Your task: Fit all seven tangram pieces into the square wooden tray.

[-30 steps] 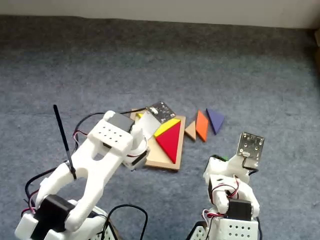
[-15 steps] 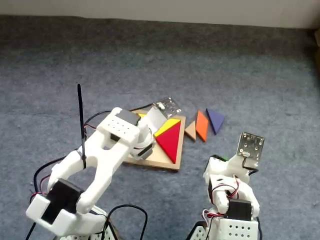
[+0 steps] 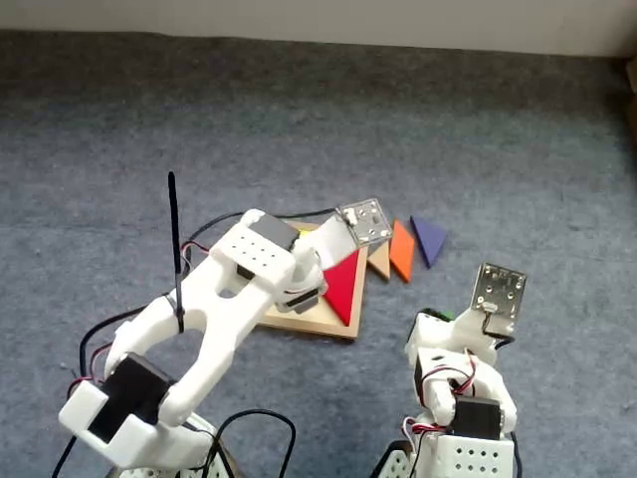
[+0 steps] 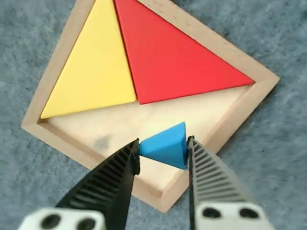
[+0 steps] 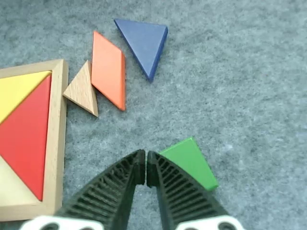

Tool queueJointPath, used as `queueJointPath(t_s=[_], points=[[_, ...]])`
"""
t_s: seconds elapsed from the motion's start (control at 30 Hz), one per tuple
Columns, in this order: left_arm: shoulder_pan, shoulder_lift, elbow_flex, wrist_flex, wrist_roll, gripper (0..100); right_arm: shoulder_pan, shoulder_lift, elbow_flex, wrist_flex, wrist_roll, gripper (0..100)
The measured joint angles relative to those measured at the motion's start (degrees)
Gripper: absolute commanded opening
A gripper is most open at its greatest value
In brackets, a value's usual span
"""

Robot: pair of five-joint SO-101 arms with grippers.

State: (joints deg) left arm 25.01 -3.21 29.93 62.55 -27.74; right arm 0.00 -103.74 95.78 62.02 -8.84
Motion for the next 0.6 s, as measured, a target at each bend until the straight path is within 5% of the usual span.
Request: queueJointPath(t_s=[0.1,0.6], points=[[-0.18,0.0,-0.09,1.67,-3.78,29,0.0,0.0,0.0,0.0,0.0,2.2],[-4.22,0.0,-8.44,4.84,-3.96,15,0.0,0.0,0.0,0.0,0.0,2.2]])
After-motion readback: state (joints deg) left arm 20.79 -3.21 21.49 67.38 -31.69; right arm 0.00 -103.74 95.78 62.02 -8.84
